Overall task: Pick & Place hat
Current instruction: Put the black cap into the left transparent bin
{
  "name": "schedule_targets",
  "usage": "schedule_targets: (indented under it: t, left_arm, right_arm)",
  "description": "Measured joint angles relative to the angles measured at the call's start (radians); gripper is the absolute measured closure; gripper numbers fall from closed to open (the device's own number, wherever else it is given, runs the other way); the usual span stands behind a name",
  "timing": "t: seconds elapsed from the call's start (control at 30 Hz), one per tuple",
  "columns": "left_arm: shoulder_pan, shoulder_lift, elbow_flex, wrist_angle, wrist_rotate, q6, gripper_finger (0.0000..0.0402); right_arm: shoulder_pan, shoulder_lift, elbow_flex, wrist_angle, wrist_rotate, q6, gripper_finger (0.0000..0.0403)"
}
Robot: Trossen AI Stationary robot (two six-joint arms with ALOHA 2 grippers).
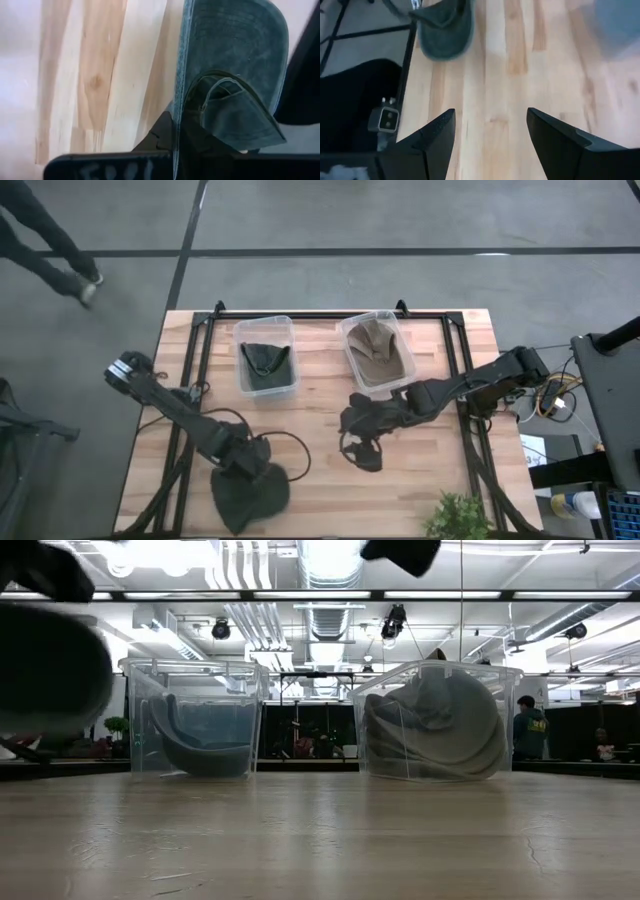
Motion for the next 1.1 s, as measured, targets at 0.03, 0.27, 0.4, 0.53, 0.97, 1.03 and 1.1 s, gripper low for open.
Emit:
schedule_targets:
  t: [0.03, 0.27, 0.4, 0.53, 0.97, 1.03, 1.1]
  left_arm:
    - [0.0, -0.011, 0.009, -0.001, -0.013, -0.003, 0.0396]
    - [0.023, -0.069, 0.075, -0.009, -0.089, 0.001, 0.0396]
    - [0.037, -0.08, 0.111, -0.006, -0.163, 0.037, 0.0396]
    - [0.054, -0.078, 0.137, -0.005, -0.181, 0.059, 0.0396]
    - [0.098, -0.067, 0.147, 0.038, -0.18, 0.108, 0.0396]
    - [0.098, -0.068, 0.148, 0.039, -0.18, 0.108, 0.0396]
    - [0.098, -0.068, 0.149, 0.04, -0.178, 0.115, 0.0396]
  right_arm:
    - [0.0, 0.0, -0.011, 0.0, -0.004, 0.006, 0.0165]
    - [0.0, 0.0, -0.129, 0.29, 0.001, 0.008, 0.0165]
    - [-0.001, 0.0, -0.176, 0.468, 0.002, 0.002, 0.0165]
    - [-0.006, 0.01, -0.217, 0.606, 0.02, 0.031, 0.0165]
    - [-0.045, 0.147, -0.109, 0.616, 0.082, 0.0, 0.0165]
    - [-0.046, 0.168, -0.085, 0.611, 0.082, -0.017, 0.0165]
    - [-0.047, 0.192, -0.06, 0.607, 0.083, -0.048, 0.0165]
